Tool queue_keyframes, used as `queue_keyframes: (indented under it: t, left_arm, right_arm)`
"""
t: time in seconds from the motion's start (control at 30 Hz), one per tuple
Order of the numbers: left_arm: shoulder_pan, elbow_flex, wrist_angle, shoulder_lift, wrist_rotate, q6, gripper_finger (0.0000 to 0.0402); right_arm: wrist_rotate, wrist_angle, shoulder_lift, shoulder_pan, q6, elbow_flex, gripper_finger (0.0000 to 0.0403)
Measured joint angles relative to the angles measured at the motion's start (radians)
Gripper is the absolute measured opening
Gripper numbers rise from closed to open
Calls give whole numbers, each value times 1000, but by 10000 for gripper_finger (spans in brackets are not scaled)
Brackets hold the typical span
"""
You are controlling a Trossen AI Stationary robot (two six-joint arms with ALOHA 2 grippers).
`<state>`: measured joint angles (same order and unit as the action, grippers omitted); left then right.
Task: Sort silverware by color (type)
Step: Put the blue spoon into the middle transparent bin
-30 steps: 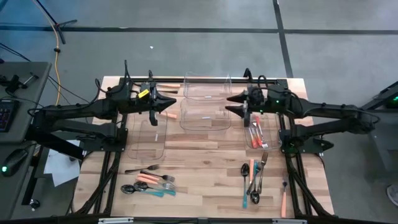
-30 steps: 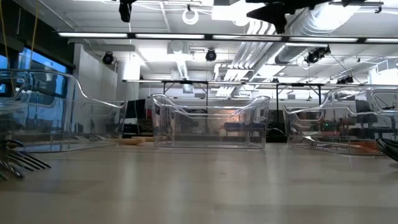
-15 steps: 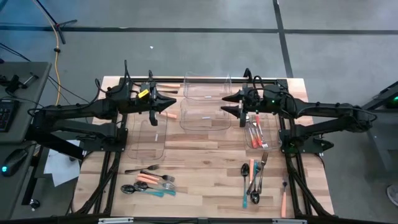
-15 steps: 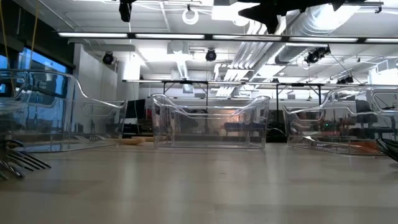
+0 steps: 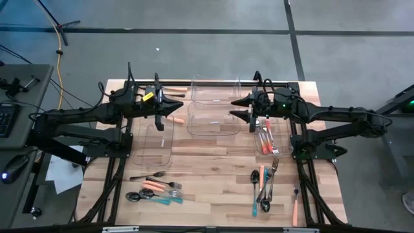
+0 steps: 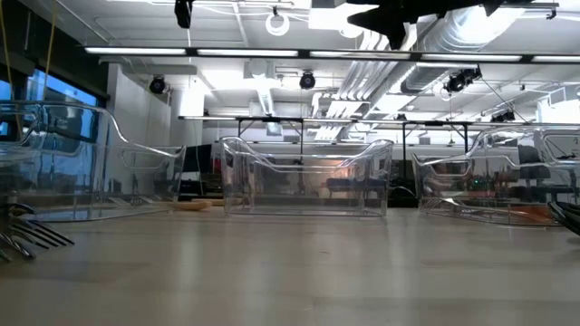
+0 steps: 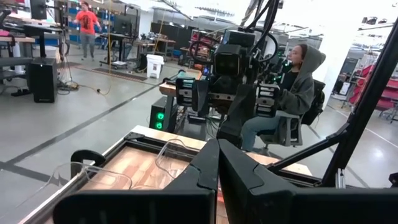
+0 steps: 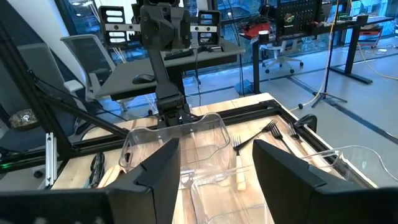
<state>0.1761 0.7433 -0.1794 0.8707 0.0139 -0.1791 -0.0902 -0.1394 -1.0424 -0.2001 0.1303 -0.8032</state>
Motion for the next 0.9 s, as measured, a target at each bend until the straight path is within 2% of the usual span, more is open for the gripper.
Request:
queue_keyframes:
  t: [0.33, 0.47, 0.57, 0.9]
  left_arm:
    - [0, 0, 1, 0, 0, 0, 1]
    - [0, 0, 2, 0, 0, 21, 19]
    - [0, 0, 2, 0, 0, 32, 50]
    - [0, 0, 3, 0, 0, 27, 194]
  right_arm:
    - [0, 0, 0, 0, 0, 0, 185]
    - [0, 0, 0, 0, 2, 0, 185]
    - [0, 0, 0, 0, 3, 0, 185]
    - [0, 0, 0, 0, 3, 0, 185]
